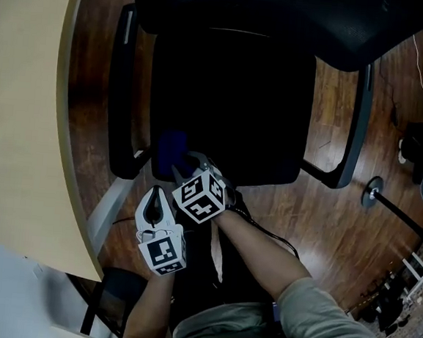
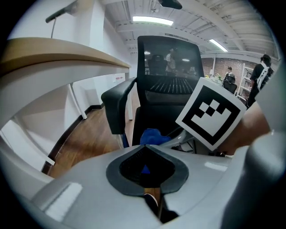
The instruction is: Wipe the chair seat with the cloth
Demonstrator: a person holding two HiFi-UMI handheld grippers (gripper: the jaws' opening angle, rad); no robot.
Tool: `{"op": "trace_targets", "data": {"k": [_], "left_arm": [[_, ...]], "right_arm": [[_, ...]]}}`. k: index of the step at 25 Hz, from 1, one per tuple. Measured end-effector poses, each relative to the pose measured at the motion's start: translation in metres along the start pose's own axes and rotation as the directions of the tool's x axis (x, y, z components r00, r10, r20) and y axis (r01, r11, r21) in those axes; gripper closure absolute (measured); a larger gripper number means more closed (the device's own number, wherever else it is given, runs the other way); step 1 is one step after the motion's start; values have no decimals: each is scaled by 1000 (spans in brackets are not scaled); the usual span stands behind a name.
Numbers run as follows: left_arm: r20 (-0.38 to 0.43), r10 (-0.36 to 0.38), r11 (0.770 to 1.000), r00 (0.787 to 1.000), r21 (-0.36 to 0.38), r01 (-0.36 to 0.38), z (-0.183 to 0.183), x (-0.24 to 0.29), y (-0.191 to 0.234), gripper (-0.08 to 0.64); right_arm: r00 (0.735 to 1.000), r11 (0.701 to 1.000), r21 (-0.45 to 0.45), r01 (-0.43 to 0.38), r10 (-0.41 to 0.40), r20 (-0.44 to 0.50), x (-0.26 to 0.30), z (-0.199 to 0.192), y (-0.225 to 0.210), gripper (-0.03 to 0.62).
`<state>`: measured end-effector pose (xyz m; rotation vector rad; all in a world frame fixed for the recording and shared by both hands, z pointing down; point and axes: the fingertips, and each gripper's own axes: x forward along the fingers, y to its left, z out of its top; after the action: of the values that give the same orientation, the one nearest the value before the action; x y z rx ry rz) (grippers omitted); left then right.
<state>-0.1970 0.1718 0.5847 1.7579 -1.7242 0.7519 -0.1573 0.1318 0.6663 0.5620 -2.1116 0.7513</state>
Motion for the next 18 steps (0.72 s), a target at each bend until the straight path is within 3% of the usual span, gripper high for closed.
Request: {"op": "trace_targets", "data": {"k": [6, 9, 12, 18], "left_arm": [[3, -85, 995, 996, 52, 85, 13, 8, -43, 555], [15, -159, 982, 987, 109, 157, 25, 14, -75, 555], [11, -245, 955, 970, 175, 239, 35, 19, -111, 555], [-31, -376, 888, 926, 271, 370, 43, 25, -186, 555]], "right_arm": [[995, 989, 115, 96, -100, 27, -36, -18, -54, 492], [982, 963, 204, 177, -186, 29, -65, -41, -92, 492], [955, 904, 332, 269, -295, 27, -100, -70, -134, 492], [883, 738, 545, 398, -469, -10, -169, -136, -199, 492]]}}
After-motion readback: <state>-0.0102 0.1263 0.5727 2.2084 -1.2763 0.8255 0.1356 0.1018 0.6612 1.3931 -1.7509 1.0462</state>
